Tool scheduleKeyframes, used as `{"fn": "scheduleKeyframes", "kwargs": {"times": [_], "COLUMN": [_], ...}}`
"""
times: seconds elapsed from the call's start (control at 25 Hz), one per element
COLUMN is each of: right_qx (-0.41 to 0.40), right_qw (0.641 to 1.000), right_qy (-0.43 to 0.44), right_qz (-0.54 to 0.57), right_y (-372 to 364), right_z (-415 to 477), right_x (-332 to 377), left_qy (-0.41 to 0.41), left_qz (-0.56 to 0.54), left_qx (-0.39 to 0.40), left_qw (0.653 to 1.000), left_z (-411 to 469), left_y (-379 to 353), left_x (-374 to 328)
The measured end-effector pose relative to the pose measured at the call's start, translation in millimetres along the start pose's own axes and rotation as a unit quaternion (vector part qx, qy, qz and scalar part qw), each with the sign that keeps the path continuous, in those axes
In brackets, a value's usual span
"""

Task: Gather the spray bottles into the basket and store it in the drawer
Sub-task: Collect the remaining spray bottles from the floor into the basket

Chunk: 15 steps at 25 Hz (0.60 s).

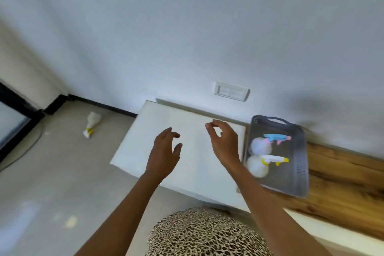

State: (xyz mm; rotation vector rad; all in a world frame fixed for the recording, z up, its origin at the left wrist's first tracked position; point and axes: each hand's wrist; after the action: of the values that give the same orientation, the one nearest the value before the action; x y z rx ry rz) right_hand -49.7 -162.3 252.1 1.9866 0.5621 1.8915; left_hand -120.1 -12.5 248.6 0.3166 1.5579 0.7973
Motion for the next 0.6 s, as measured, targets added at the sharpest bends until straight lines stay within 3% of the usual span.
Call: {"fn": "scheduleKeyframes", "kwargs": {"times": [0.32,0.6], "right_qx": [0.129,0.203], "right_qw": [0.989,0.975], "right_qy": [0.071,0.076], "right_qz": [-0.009,-0.043], "right_y": [-133.6,-262.2], "right_z": [-48.3,-21.6], "right_x": [93.6,137.7], "left_qy": [0.083,0.130], "left_qz": [0.012,0.010], "left_qx": [-0.121,-0.137], "left_qw": [0.989,0.982], "left_z": [-29.8,13.5], "left_y": [157.1,233.6], "left_x": [97.1,187.8]}}
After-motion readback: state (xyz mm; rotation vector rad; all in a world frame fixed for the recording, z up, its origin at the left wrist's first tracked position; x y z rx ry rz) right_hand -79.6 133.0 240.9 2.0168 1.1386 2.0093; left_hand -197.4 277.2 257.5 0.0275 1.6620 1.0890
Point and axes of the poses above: each hand's wrist, its own z-axis towards the middle knuckle, its own y-axis out of the back of the hand, x = y × z, and after that the axes turned 8 degrees about -z, right-handed
